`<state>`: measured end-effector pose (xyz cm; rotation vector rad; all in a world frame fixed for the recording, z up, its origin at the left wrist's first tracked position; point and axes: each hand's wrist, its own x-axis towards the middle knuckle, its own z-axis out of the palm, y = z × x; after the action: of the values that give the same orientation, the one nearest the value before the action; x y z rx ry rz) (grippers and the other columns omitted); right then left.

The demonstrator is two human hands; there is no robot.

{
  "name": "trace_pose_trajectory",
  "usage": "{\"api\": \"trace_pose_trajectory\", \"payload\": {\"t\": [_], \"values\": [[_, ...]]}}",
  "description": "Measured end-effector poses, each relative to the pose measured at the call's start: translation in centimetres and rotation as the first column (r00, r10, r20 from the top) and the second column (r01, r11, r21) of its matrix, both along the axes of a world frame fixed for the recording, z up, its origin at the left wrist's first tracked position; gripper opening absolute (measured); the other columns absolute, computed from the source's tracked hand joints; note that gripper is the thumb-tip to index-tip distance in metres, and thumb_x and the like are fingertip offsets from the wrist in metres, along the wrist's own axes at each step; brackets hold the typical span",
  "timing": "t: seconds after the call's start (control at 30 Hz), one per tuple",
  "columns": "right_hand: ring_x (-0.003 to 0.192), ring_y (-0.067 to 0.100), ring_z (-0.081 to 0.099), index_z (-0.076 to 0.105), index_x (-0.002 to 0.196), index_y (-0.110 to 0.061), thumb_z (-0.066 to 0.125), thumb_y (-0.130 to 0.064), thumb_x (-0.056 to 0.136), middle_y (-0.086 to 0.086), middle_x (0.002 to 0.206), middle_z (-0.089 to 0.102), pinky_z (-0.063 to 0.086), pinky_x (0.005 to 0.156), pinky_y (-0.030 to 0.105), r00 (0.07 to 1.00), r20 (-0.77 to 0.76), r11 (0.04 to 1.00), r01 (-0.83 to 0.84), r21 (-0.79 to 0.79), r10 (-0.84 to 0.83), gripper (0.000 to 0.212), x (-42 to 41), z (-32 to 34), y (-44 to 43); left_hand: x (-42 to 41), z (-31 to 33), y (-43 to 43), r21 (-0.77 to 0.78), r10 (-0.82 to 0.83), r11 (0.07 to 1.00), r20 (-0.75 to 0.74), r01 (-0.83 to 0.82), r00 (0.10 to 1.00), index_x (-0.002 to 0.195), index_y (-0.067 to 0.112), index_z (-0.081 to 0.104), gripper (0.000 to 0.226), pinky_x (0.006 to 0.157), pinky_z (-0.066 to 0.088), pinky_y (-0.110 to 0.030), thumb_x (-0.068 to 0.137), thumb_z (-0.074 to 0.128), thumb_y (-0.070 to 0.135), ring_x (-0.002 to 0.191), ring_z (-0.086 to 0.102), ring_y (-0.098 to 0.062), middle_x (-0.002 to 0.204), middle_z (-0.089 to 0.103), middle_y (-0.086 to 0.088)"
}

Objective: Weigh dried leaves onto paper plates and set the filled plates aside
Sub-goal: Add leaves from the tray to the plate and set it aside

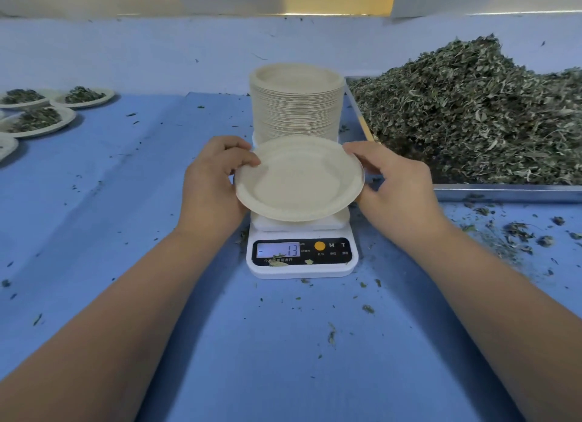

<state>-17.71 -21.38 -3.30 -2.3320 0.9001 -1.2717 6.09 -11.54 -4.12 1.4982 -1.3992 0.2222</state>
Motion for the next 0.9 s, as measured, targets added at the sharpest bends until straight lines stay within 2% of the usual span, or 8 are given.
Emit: {"api": "trace_pose_trajectory", "payload": {"t": [0.1, 0.17, 0.3, 0.43, 0.53, 0.63, 0.73, 0.9], "values": [[0.081, 0.022, 0.070, 0.071, 0.124, -0.022, 0.067, -0.019, 0.095, -0.008, 0.106, 0.074, 0.056, 0.081, 0.032, 0.999, -0.043, 1.000, 0.026, -0.007, -0.027, 0.030, 0.0, -0.6, -0.3, 0.9, -0.5, -0.1, 0.143, 0.101, 0.984, 0.025, -0.104, 0.995, 0.121, 0.019, 0.072, 0.040, 0.088, 0.055, -0.036, 0.084, 0.071, 0.004, 0.093, 0.062, -0.021, 0.119, 0.065, 0.005], [0.084, 0.018, 0.070, 0.073, 0.121, -0.016, 0.068, -0.013, 0.095, -0.002, 0.099, 0.076, 0.057, 0.083, 0.033, 0.999, -0.031, 0.999, 0.028, -0.041, -0.029, 0.027, 0.0, -0.8, -0.4, 1.2, -0.6, -0.1, 0.158, 0.138, 0.978, -0.001, -0.137, 0.990, 0.130, 0.022, 0.067, 0.047, 0.086, 0.056, -0.042, 0.086, 0.070, 0.006, 0.087, 0.060, -0.018, 0.119, 0.067, 0.004], [0.087, 0.015, 0.071, 0.076, 0.116, -0.013, 0.070, -0.006, 0.092, 0.001, 0.106, 0.076, 0.055, 0.087, 0.026, 0.998, -0.035, 0.994, 0.049, -0.100, -0.052, 0.026, -0.2, -1.2, -0.8, 1.7, -1.0, -0.4, 0.253, 0.176, 0.951, 0.032, -0.179, 0.984, 0.134, 0.022, 0.065, 0.045, 0.088, 0.051, -0.033, 0.091, 0.066, 0.011, 0.091, 0.058, -0.011, 0.126, 0.066, 0.005], [0.098, 0.011, 0.069, 0.076, 0.114, -0.011, 0.067, 0.005, 0.089, -0.012, 0.110, 0.066, 0.049, 0.095, 0.015, 0.999, -0.044, 0.993, 0.025, -0.112, -0.030, 0.031, -0.2, -1.2, -0.7, 2.2, -1.2, -0.5, 0.374, 0.200, 0.908, 0.006, -0.187, 0.980, 0.135, 0.026, 0.063, 0.046, 0.085, 0.046, -0.028, 0.092, 0.064, 0.009, 0.091, 0.059, -0.009, 0.126, 0.065, 0.010], [0.098, 0.006, 0.067, 0.074, 0.116, -0.016, 0.053, 0.016, 0.086, -0.011, 0.105, 0.069, 0.052, 0.095, 0.023, 0.994, -0.107, 0.993, 0.028, -0.111, -0.040, 0.049, -0.4, -0.9, -0.6, 2.6, -1.6, -0.3, 0.420, 0.209, 0.895, -0.096, -0.151, 0.973, 0.131, 0.021, 0.065, 0.054, 0.087, 0.050, -0.031, 0.085, 0.055, -0.007, 0.098, 0.062, -0.012, 0.127, 0.065, 0.007], [0.102, 0.023, 0.069, 0.069, 0.125, -0.010, 0.047, 0.017, 0.087, 0.010, 0.107, 0.073, 0.053, 0.097, 0.036, 0.975, -0.187, 0.988, 0.102, -0.116, -0.123, 0.052, -0.7, -0.7, -1.1, 2.8, -1.4, -0.1, 0.392, 0.240, 0.911, -0.252, -0.128, 0.938, 0.123, 0.016, 0.068, 0.052, 0.094, 0.053, -0.032, 0.084, 0.046, -0.010, 0.102, 0.065, -0.015, 0.125, 0.068, 0.003], [0.098, 0.024, 0.069, 0.067, 0.128, -0.009, 0.049, 0.014, 0.088, 0.013, 0.107, 0.073, 0.050, 0.094, 0.030, 0.968, -0.181, 0.977, 0.144, -0.160, -0.172, 0.049, -0.9, -0.6, -1.2, 2.0, -0.6, -0.2, 0.245, 0.188, 0.967, -0.513, -0.067, 0.837, 0.112, 0.017, 0.069, 0.034, 0.097, 0.055, -0.036, 0.096, 0.043, 0.002, 0.104, 0.068, -0.016, 0.117, 0.071, 0.001], [0.089, 0.014, 0.064, 0.068, 0.128, -0.013, 0.052, 0.006, 0.091, 0.008, 0.111, 0.073, 0.048, 0.090, 0.025, 0.971, -0.164, 0.976, 0.148, -0.159, -0.174, 0.045, -1.0, -0.5, -1.0, 0.0, 0.3, -0.5, 0.097, 0.008, 0.984, -0.863, 0.149, 0.504, 0.110, 0.019, 0.067, 0.027, 0.097, 0.056, -0.032, 0.105, 0.043, 0.029, 0.112, 0.069, -0.015, 0.117, 0.073, 0.000]]}}
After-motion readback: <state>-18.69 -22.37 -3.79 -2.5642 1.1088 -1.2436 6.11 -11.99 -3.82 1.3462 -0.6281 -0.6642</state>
